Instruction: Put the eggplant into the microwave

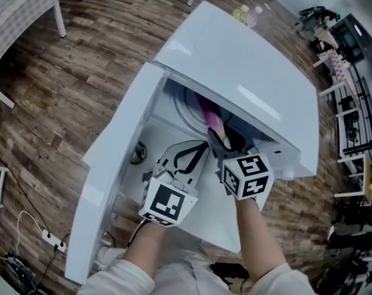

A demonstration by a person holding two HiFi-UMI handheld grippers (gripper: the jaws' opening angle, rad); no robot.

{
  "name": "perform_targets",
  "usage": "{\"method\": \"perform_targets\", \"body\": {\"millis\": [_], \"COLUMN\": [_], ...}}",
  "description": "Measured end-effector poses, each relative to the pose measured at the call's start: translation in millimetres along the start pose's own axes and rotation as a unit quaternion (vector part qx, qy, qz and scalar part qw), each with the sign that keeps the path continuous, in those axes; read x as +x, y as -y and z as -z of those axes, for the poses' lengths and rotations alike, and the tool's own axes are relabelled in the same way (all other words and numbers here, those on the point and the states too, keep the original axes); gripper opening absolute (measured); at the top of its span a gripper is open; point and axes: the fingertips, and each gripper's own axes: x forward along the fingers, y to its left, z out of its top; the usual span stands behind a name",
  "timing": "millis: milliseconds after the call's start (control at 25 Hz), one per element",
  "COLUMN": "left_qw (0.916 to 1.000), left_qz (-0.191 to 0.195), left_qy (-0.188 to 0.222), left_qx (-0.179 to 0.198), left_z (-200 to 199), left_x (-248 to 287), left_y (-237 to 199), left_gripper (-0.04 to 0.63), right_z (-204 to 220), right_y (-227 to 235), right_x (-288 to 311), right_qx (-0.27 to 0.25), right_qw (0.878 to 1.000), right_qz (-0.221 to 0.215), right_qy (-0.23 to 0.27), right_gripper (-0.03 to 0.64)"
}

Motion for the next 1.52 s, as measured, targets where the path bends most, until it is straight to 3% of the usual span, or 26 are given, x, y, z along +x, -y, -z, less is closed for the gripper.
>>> {"method": "perform_targets", "body": {"millis": [480,640,880,960,1080,1520], "left_qw": [0.9996,0.9993,0.9989,0.9987,0.9985,0.9989], "left_qz": [-0.006,-0.009,-0.002,0.001,0.004,-0.008], "left_qy": [-0.019,-0.024,-0.036,-0.042,-0.046,-0.039], "left_qx": [-0.021,-0.027,-0.03,-0.03,-0.03,-0.025], "left_z": [9.4,11.8,14.6,17.0,19.7,15.5], "left_x": [1.7,0.1,-1.0,-1.4,-1.9,3.4], "left_y": [-10.1,-12.8,-9.1,-6.6,-4.4,-15.3], "left_gripper": [0.002,0.002,0.002,0.002,0.002,0.002], "right_z": [18.1,15.0,16.4,22.6,23.8,16.4], "right_y": [2.7,3.6,-1.4,-2.7,0.9,13.6], "right_x": [19.2,19.5,12.0,10.1,8.9,28.8], "right_qx": [0.021,0.04,0.046,0.037,0.023,0.02], "right_qw": [0.999,0.999,0.998,0.998,0.999,0.999], "right_qz": [-0.001,-0.001,-0.008,-0.005,0.007,0.03], "right_qy": [-0.045,-0.035,-0.035,-0.048,-0.048,-0.025], "right_gripper": [0.173,0.238,0.245,0.24,0.17,0.161]}}
